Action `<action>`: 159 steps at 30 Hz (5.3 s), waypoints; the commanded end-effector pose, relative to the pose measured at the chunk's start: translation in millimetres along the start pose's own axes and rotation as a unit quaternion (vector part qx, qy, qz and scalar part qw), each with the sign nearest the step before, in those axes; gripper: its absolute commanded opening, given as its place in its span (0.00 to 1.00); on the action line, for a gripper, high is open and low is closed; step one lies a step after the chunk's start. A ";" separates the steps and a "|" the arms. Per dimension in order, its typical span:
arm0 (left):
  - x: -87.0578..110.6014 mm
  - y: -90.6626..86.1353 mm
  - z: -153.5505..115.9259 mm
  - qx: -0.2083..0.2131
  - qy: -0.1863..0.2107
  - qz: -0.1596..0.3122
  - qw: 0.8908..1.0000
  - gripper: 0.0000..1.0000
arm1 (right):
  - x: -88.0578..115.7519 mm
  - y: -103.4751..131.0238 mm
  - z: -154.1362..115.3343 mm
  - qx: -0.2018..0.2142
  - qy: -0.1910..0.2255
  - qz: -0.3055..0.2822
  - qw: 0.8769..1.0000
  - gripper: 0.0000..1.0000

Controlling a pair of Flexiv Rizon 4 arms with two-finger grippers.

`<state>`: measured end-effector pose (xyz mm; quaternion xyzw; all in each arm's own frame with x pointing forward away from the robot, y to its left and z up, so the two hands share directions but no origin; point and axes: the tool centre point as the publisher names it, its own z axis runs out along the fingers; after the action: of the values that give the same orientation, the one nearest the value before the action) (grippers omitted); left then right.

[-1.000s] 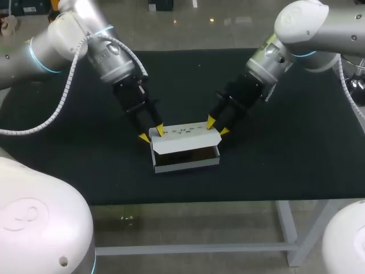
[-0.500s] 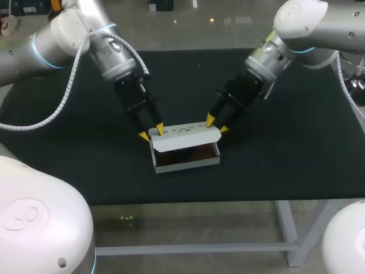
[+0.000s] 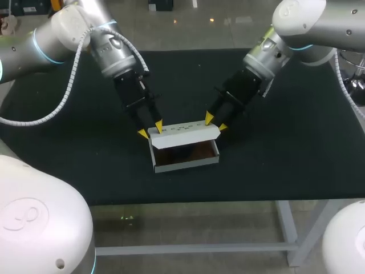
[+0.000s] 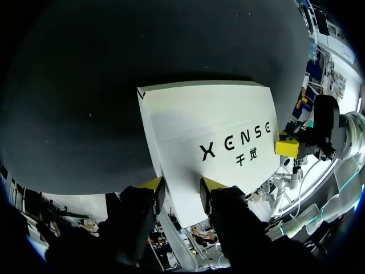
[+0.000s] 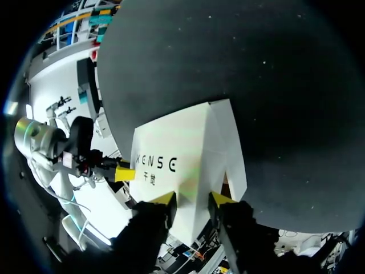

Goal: Assemble the packaging by folding the flat box into shape, placing the metal phone stand inside, and closing the box properly

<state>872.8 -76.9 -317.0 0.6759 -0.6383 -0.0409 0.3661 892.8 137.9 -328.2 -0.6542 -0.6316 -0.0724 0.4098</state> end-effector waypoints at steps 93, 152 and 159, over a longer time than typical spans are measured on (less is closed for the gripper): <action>8.4 -16.6 -20.3 -0.080 -0.003 -0.016 0.997 0.30 | 10.7 12.0 -10.2 0.041 0.014 0.020 0.999 0.41; -0.4 -18.0 -21.5 -0.089 0.048 -0.036 0.994 0.35 | 14.6 17.7 -12.2 0.053 0.028 0.034 0.998 0.35; -3.7 -13.8 -21.8 -0.094 0.053 -0.025 0.994 0.35 | 13.0 17.4 -13.0 0.051 0.030 0.038 0.998 0.35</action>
<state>900.8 -66.1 -311.9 0.6543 -0.5935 -0.0781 0.4621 915.1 141.5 -319.0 -0.6541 -0.5972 -0.0451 0.4620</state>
